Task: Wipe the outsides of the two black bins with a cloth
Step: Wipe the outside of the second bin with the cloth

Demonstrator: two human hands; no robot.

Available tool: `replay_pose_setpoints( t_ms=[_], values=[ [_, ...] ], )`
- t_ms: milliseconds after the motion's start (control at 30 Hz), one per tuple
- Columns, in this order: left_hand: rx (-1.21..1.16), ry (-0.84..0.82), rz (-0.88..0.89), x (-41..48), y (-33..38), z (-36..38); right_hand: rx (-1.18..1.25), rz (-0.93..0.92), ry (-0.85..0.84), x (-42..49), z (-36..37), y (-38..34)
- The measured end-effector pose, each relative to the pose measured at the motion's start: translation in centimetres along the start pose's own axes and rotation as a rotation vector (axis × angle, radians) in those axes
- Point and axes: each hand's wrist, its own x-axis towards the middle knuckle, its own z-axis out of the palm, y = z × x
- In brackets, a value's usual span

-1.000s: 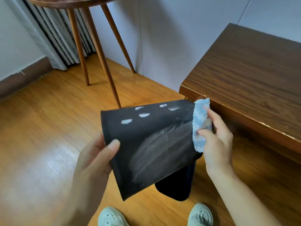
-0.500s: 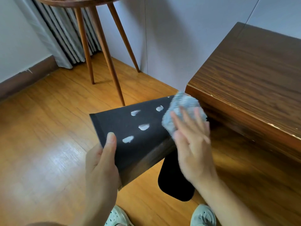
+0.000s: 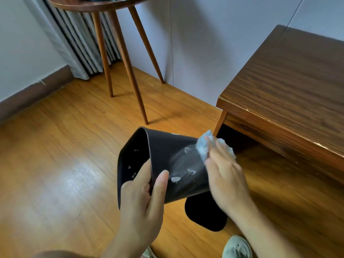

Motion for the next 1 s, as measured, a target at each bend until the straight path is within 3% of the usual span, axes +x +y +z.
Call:
replay_pose_setpoints(
  t_ms=[133, 200, 333, 400, 567, 633, 700, 800, 833, 1000],
  values=[
    [-0.110, 0.088, -0.089, 0.5, 0.3, 0.1, -0.023, -0.373, -0.063, -4.3, 2.0, -4.8],
    [-0.153, 0.098, -0.108, 0.7, 0.4, -0.4, -0.044, -0.421, -0.040, -3.7, 1.7, -4.1],
    [-0.028, 0.065, -0.030, 0.4, 0.4, -1.0, 0.061, -0.011, 0.017, 1.2, -0.3, 1.2],
    [-0.011, 0.027, -0.011, 0.3, 0.4, -0.8, 0.065, 0.049, 0.025, 1.0, 0.2, 1.2],
    [-0.167, 0.111, -0.152, 0.6, -0.1, -0.2, 0.061, -0.441, 0.051, -4.9, 3.7, -5.3],
    [-0.273, 0.142, -0.220, 0.9, 0.1, -0.5, 0.035, -0.533, 0.074, -4.8, 3.6, -5.3],
    [-0.249, 0.161, -0.216, 0.8, 0.3, -0.9, -0.010, -0.462, 0.136, -3.0, 3.2, -2.7],
    [-0.125, 0.140, -0.158, 0.8, 0.6, -1.1, 0.041, -0.121, 0.150, -0.6, 2.3, 1.0],
    [-0.121, 0.121, -0.163, 0.7, 0.7, -0.9, 0.054, -0.095, 0.131, -1.0, 2.5, 0.7],
    [-0.332, 0.131, -0.314, 0.4, 0.8, 0.4, 0.027, -0.548, 0.144, -5.7, 4.7, -4.8]
  ],
)
